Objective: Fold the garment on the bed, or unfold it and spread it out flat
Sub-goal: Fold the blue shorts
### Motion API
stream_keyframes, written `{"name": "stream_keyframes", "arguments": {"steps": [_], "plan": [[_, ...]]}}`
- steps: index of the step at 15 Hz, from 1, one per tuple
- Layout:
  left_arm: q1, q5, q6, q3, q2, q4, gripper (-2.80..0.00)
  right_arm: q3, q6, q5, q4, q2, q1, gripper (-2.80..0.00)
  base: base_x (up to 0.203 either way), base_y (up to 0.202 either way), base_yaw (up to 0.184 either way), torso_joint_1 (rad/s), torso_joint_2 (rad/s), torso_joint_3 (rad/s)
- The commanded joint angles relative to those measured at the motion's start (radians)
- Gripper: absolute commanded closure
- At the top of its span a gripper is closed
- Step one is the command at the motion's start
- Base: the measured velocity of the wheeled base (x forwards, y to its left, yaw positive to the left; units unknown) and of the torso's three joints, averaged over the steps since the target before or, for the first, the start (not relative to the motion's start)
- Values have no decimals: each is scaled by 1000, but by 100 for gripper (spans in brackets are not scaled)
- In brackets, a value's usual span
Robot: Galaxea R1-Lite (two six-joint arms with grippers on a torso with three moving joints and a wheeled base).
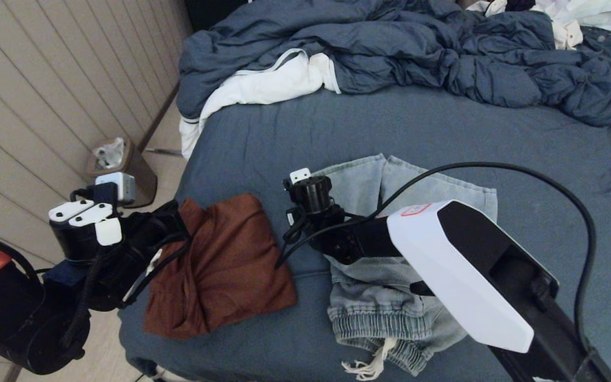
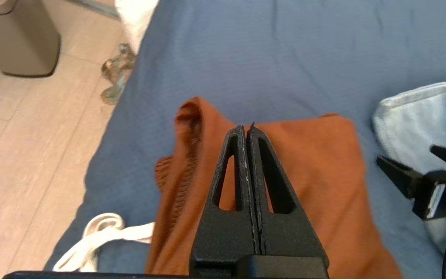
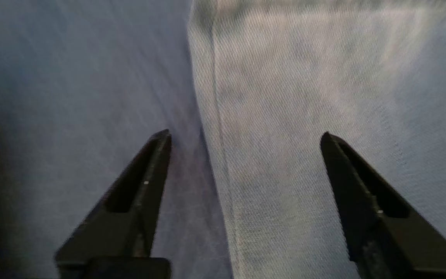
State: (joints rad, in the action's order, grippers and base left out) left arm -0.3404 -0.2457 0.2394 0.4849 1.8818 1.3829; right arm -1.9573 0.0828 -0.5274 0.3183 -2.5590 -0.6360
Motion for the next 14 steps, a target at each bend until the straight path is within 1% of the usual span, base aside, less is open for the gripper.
{"name": "stream_keyframes", "arguments": {"steps": [1, 7, 8, 10, 14], "plan": [[0, -1, 1, -2, 14, 8, 0, -3, 2, -1, 4, -35, 1, -280, 0, 0, 0, 0, 0, 0], [0, 2, 0, 0, 49, 24, 0, -5, 23, 1, 27, -54, 10, -280, 0, 0, 0, 0, 0, 0], [-1, 2, 0, 0, 51, 24, 0, -5, 26, 0, 25, -47, 10, 0, 0, 0, 0, 0, 0, 0], [-2, 2, 0, 1, 70, 29, 0, -5, 43, 0, 28, -42, 15, 0, 0, 0, 0, 0, 0, 0], [-2, 3, 0, 0, 69, 32, 0, -3, 47, -2, 31, -17, 42, 0, 0, 0, 0, 0, 0, 0]]}}
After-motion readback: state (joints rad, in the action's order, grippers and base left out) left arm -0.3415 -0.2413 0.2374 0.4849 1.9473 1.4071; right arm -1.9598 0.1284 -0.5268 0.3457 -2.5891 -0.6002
